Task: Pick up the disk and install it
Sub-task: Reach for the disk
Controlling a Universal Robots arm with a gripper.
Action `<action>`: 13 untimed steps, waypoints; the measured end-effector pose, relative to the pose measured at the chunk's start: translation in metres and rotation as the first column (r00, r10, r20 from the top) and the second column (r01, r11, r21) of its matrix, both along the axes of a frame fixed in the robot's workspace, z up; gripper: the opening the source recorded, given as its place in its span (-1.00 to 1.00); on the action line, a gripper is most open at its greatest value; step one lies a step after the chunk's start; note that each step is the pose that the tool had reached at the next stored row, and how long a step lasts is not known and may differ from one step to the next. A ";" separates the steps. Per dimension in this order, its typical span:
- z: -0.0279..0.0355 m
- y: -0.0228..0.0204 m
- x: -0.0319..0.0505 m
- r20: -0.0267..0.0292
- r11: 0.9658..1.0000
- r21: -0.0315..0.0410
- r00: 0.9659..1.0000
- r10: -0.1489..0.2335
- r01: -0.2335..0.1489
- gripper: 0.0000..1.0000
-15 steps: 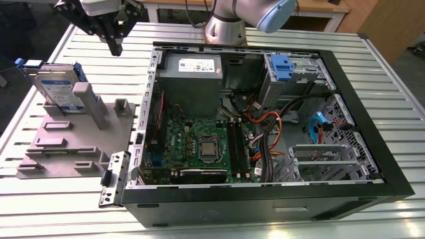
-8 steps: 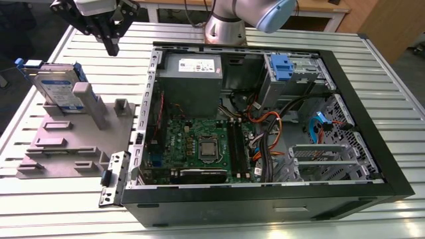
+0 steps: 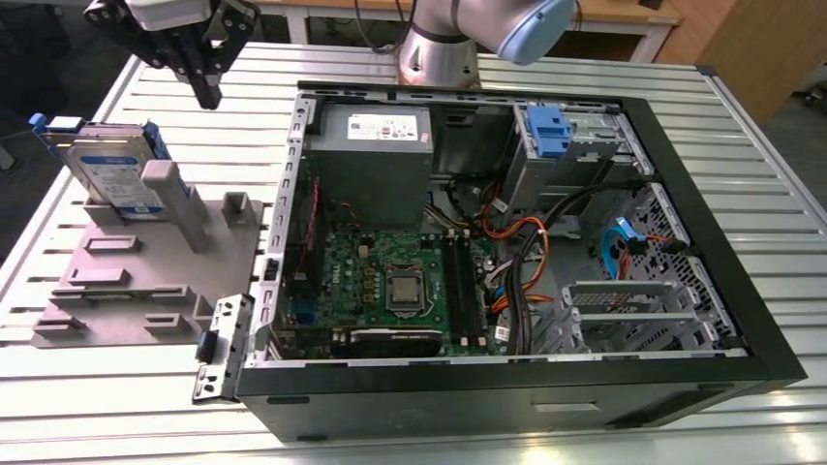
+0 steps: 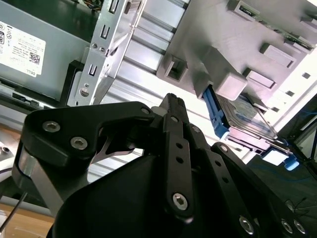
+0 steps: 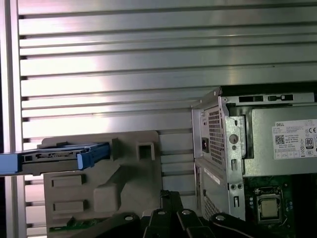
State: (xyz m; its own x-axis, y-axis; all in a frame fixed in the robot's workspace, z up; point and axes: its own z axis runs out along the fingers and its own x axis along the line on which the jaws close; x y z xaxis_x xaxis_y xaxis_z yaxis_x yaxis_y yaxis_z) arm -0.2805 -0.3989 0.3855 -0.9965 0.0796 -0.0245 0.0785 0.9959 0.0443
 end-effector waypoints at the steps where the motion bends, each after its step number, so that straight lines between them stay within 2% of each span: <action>1: -0.0001 0.0000 -0.0014 0.000 1.000 0.000 1.000 0.000 0.000 -0.79; 13: -0.0016 0.0000 -0.0200 0.000 1.000 0.000 1.000 0.000 0.000 -0.79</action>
